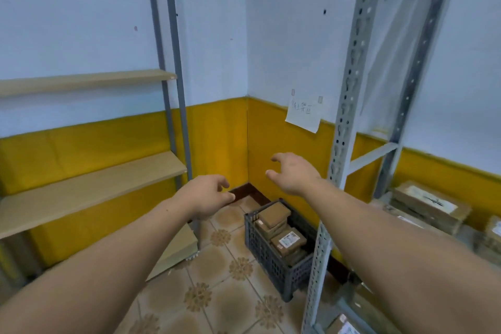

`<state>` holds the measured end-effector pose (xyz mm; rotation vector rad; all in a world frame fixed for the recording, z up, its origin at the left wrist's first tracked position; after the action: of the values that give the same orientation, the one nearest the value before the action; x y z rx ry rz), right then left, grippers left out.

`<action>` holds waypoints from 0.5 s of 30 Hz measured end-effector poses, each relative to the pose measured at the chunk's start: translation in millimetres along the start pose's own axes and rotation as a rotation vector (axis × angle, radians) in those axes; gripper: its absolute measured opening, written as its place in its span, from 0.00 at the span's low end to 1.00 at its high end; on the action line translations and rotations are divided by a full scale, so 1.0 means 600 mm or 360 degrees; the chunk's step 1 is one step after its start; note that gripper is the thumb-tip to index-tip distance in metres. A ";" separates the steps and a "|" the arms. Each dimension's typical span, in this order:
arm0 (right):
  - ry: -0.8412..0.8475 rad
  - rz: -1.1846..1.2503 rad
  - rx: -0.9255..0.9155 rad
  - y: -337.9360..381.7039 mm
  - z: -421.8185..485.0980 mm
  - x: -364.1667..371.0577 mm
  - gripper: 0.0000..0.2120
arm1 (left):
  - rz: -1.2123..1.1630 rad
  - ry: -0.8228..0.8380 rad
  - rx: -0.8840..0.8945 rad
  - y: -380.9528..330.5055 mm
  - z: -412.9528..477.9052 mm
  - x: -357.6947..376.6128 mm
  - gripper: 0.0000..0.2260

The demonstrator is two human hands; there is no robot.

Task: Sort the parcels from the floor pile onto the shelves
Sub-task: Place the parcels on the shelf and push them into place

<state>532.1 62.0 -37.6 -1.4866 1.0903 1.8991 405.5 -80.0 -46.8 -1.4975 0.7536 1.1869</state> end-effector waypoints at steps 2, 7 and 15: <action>-0.0007 -0.0003 0.0078 0.003 0.055 0.010 0.26 | 0.0006 0.0050 0.0022 0.038 0.067 -0.010 0.20; 0.0030 -0.0079 0.0218 -0.018 0.192 0.034 0.25 | -0.0080 0.0111 0.0109 0.090 0.237 -0.005 0.20; 0.0140 0.0021 0.0355 -0.090 0.411 0.109 0.24 | -0.0078 0.0264 0.0258 0.129 0.499 0.055 0.20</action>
<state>416.3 289.0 -94.0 -1.4501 1.3082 1.6715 258.3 189.5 -96.6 -1.4822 0.8974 0.9503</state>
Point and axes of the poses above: each hand's wrist, its own z-axis towards the middle knuckle, its own x-axis out of the palm, y = z × x, the point moved 9 cm from there along z, towards the middle knuckle, and after that the axes turned 8 degrees about x, right-handed, at the moved point
